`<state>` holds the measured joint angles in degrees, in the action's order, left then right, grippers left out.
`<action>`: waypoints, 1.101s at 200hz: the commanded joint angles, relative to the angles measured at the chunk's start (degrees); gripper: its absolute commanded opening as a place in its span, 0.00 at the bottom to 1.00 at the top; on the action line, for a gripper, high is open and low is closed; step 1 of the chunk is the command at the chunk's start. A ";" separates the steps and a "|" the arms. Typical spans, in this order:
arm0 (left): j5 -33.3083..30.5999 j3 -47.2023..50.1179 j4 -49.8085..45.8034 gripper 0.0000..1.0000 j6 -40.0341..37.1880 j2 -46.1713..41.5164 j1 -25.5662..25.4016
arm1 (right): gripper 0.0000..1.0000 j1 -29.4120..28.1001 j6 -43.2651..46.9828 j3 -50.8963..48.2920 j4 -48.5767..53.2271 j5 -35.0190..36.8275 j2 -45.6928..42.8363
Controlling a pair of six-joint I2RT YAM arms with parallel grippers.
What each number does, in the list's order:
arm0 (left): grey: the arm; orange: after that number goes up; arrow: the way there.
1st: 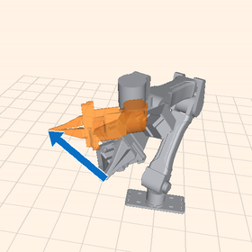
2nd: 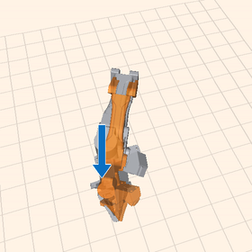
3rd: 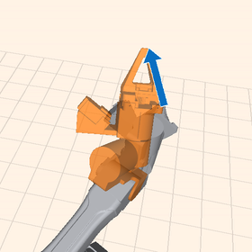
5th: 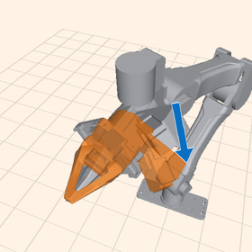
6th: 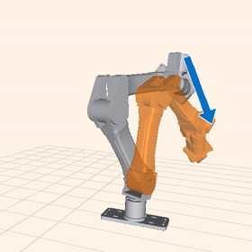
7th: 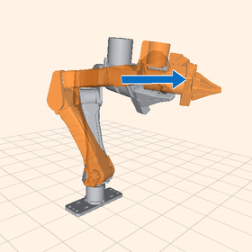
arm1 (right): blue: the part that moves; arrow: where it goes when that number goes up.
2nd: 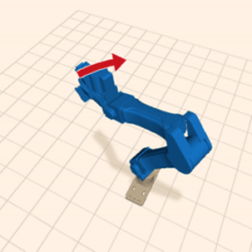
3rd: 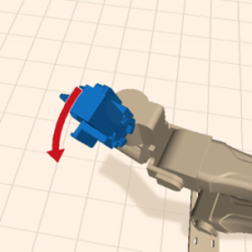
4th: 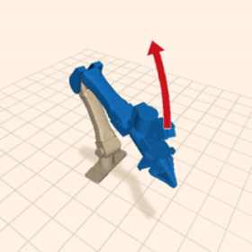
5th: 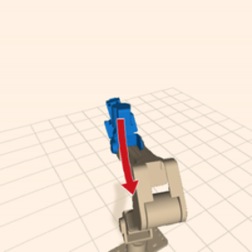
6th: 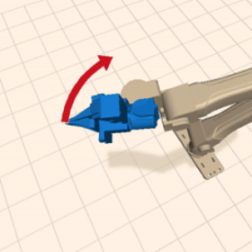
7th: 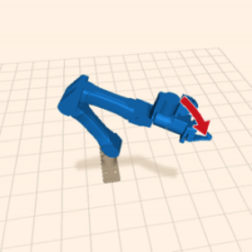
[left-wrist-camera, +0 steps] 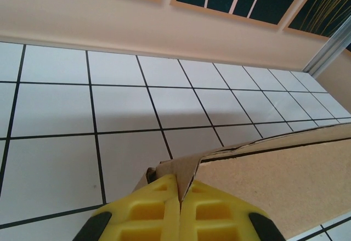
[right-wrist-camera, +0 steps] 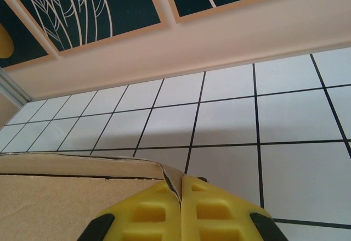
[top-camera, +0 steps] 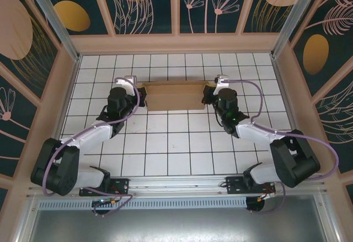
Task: Fold the paper box
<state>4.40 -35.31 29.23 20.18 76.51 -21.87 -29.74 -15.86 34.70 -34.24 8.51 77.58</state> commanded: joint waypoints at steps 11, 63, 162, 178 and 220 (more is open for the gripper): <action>1.05 -0.56 -12.81 0.00 -2.98 3.03 -1.25 | 0.13 -1.29 1.15 -1.07 9.83 -5.89 -1.21; 1.66 -2.22 -14.89 0.00 -5.18 4.00 -1.25 | 0.26 0.00 1.38 1.42 11.61 -12.21 -1.80; 2.01 -2.83 -15.26 0.00 -5.80 4.08 -1.29 | 0.57 10.35 -12.61 8.89 16.43 -23.73 -7.94; 1.95 -2.82 -15.26 0.00 -5.70 4.11 -1.34 | 0.55 9.97 -14.22 13.13 20.50 -21.31 -4.19; 1.97 -2.75 -15.17 0.00 -5.55 3.91 -1.42 | 0.54 7.86 -13.60 17.59 22.56 -16.94 2.76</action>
<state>3.97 -39.35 24.21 15.05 78.17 -22.31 -20.75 -27.86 49.91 -15.33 -11.84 77.14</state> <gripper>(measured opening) 0.051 0.549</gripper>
